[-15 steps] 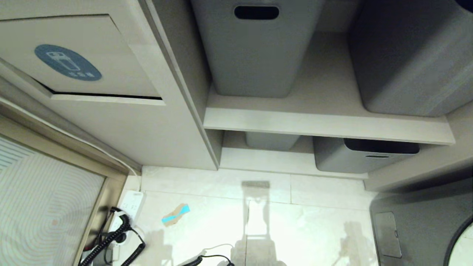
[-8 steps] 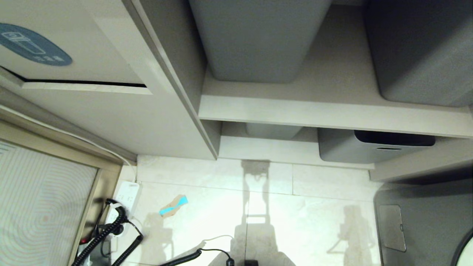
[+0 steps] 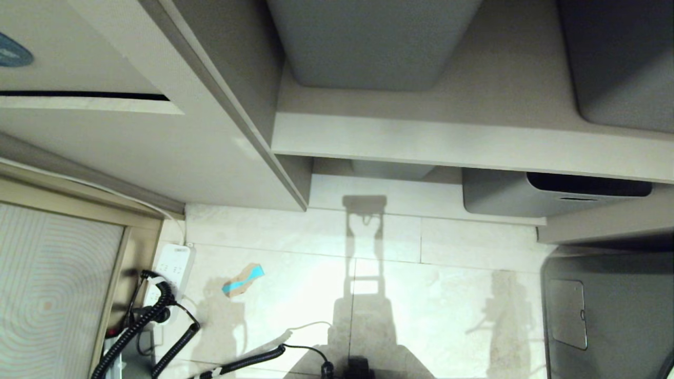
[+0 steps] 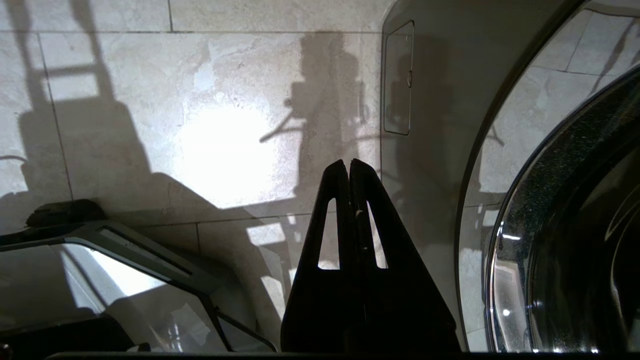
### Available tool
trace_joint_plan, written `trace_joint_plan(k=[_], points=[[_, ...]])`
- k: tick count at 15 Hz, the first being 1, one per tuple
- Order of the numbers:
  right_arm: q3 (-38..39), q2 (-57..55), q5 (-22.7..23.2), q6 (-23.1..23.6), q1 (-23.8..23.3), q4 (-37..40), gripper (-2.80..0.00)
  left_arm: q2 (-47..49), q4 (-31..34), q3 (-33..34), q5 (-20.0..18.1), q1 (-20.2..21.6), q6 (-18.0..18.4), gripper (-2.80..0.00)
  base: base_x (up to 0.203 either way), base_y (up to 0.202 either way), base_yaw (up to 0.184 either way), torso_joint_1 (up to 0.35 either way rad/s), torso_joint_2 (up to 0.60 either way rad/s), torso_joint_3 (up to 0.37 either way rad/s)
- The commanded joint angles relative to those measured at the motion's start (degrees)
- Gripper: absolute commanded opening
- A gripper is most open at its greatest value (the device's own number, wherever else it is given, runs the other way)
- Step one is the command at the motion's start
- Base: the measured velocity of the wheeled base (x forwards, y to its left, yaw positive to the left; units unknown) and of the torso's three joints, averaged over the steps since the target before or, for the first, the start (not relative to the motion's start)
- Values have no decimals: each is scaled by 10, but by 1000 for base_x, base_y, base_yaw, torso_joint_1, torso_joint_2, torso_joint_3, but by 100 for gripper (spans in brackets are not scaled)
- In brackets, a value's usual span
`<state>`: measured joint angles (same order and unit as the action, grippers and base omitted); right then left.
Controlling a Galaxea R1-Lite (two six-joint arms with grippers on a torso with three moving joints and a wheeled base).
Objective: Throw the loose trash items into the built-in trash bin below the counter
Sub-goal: Pick up the garbage
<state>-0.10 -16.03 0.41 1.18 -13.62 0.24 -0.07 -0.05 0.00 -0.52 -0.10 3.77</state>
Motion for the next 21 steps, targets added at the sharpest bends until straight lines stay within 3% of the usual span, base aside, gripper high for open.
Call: trace_joint_plan(k=[1, 18, 21], points=[[0, 1, 0, 0, 0, 0, -280, 0, 0, 0, 0, 0, 0, -280, 0, 0, 0, 2, -6, -189], [0, 0, 0, 0, 0, 0, -280, 0, -1, 1, -5, 0, 17, -280, 0, 0, 0, 2, 3, -198], [0, 0, 0, 0, 0, 0, -280, 0, -1, 1, -2, 0, -7, -280, 0, 0, 0, 1, 5, -95]])
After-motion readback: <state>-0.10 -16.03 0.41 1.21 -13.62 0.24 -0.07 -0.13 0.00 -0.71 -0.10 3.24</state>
